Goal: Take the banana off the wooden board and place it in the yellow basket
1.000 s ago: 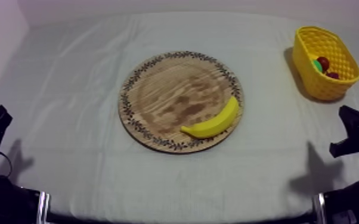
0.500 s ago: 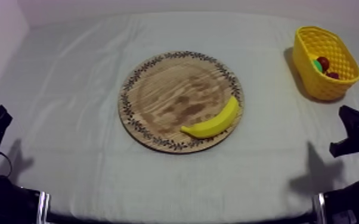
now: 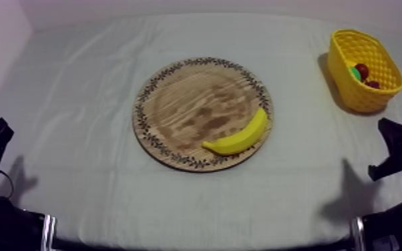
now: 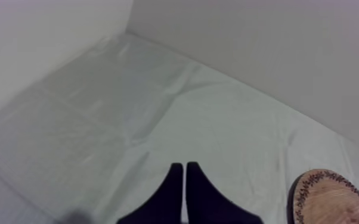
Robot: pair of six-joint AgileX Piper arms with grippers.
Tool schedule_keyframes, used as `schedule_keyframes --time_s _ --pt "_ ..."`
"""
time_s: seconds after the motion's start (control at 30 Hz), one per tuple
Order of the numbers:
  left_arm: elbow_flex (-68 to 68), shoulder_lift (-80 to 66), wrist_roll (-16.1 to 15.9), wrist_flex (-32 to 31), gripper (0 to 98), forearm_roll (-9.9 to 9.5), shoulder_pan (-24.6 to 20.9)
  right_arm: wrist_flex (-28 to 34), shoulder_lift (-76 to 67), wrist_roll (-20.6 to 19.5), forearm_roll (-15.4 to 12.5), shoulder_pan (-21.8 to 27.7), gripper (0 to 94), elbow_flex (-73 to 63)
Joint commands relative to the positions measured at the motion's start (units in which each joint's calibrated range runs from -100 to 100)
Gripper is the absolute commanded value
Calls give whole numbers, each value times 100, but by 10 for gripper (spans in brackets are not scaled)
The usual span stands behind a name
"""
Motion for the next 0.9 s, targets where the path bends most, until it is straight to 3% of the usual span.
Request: schedule_keyframes --time_s 0.0,0.2,0.5,0.73,0.87 --pt "0 4 1 0 1 2 -2 -101 105 -45 86 -6 2 -68" --pt "0 4 1 0 1 2 -2 161 814 -138 68 -16 2 -1175" --pt "0 4 1 0 1 2 -2 1396 2592 66 -413 -205 2 -4261" --pt "0 4 1 0 1 2 -2 2300 3946 586 -929 -329 2 -6226" --pt "0 4 1 0 1 2 -2 2896 4696 902 -1073 -488 2 -6961"
